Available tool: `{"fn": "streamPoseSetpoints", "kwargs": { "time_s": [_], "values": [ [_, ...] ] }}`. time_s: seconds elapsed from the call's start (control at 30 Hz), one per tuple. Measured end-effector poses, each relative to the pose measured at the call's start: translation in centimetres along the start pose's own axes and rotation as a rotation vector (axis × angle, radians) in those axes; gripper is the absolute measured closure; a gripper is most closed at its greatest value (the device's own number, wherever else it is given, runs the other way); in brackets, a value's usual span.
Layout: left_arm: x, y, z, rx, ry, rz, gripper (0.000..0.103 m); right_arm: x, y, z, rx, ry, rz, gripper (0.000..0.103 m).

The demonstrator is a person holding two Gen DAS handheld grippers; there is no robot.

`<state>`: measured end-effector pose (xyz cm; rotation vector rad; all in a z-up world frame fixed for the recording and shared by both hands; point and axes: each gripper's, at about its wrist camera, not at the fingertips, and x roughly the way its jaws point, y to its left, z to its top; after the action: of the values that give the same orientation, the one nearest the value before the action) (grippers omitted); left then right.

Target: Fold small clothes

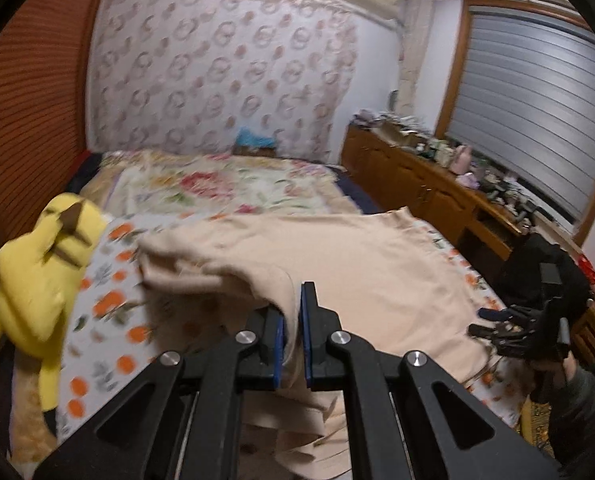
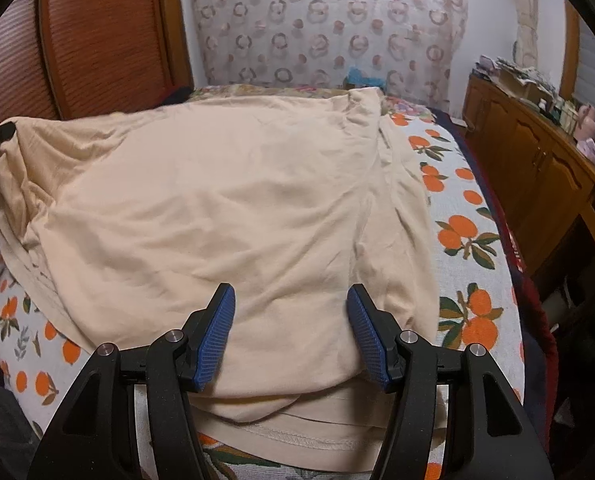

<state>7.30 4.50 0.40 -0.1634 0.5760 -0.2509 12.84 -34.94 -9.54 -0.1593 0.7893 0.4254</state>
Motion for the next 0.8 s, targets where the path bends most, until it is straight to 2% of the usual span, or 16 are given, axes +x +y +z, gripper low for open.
{"fn": "streamPoseSetpoints", "kwargs": {
  "time_s": [0.13,0.4,0.8],
  "values": [
    [1.8,-3.2,1.2,0.04,0.001,-0.059,0.099,-0.5,-0.7,-0.1,0.048,-0.034,-0.01,0.044],
    [5.0,-8.4,2.8,0.109,0.021,-0.146,0.099,-1.7,-0.8,-0.1,0.064,-0.077,-0.033,0.044],
    [5.9,-18.5,6.5,0.251,0.017,-0.287,0.099,-7.2,-5.1,-0.9,0.11,-0.163,-0.09,0.044]
  ]
}}
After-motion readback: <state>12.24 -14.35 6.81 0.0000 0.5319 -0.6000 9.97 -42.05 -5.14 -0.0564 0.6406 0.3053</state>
